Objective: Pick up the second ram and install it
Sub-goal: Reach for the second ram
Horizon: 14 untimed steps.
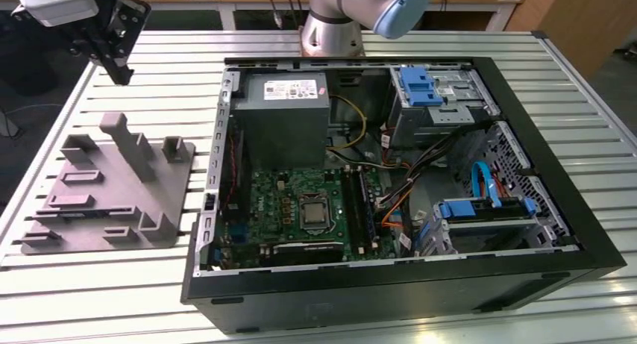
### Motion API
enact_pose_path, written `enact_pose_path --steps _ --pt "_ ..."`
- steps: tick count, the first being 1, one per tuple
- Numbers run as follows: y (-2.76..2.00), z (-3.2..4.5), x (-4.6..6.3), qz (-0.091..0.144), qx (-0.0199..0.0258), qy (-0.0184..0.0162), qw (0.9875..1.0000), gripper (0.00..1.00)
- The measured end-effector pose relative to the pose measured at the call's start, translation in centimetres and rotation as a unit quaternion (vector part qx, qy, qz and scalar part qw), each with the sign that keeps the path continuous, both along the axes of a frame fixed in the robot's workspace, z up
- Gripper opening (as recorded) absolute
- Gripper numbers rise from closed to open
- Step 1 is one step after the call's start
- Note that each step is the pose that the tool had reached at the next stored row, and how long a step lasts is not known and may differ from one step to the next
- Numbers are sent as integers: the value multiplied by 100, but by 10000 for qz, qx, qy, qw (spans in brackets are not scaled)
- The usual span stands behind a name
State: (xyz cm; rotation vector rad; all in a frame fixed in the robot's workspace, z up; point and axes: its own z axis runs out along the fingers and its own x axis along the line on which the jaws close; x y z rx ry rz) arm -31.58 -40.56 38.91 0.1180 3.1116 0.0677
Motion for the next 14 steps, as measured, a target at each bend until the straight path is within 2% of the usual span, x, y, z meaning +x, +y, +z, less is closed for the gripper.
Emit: enact_pose_path --steps 2,8,14 --pt "-36 -4 -13 0 0 0 10000 10" --pt "-194 -42 -24 0 0 0 10000 10" --pt "-275 -151 -24 0 0 0 10000 10"
